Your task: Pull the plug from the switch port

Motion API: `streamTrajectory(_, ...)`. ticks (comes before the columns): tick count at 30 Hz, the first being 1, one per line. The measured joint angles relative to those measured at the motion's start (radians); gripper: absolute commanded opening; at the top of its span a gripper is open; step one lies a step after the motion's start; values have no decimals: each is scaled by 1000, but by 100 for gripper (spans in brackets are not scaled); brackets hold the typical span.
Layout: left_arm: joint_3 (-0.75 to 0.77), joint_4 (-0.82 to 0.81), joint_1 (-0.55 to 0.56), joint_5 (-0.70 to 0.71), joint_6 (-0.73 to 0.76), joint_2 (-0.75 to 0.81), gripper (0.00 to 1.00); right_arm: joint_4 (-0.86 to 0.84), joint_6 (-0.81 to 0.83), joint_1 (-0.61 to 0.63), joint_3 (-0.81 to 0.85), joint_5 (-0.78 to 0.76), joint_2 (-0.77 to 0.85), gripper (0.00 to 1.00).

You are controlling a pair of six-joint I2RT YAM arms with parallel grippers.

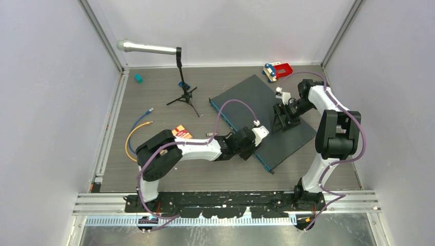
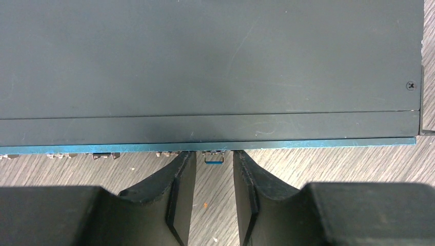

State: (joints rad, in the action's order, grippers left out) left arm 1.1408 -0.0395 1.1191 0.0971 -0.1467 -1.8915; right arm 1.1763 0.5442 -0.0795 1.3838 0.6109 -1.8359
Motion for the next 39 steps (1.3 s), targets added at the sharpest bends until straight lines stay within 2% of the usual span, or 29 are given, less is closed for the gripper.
streamTrajectory(10,11,16,0,0,0,-3,29,4,0,0,3,0,-6,79)
streamTrajectory(19,11,15,0,-4,-14,-3,15,7,1,0,4,0,-6,79)
streamTrajectory(24,11,15,0,-3,-32,-3,0,8,0,0,5,0,-11,80)
streamTrajectory(32,5,6,5,13,-45,-3,0,10,0,0,6,0,-19,80)
streamTrajectory(39,1,3,17,41,8,-3,0,13,3,0,14,0,-19,80)
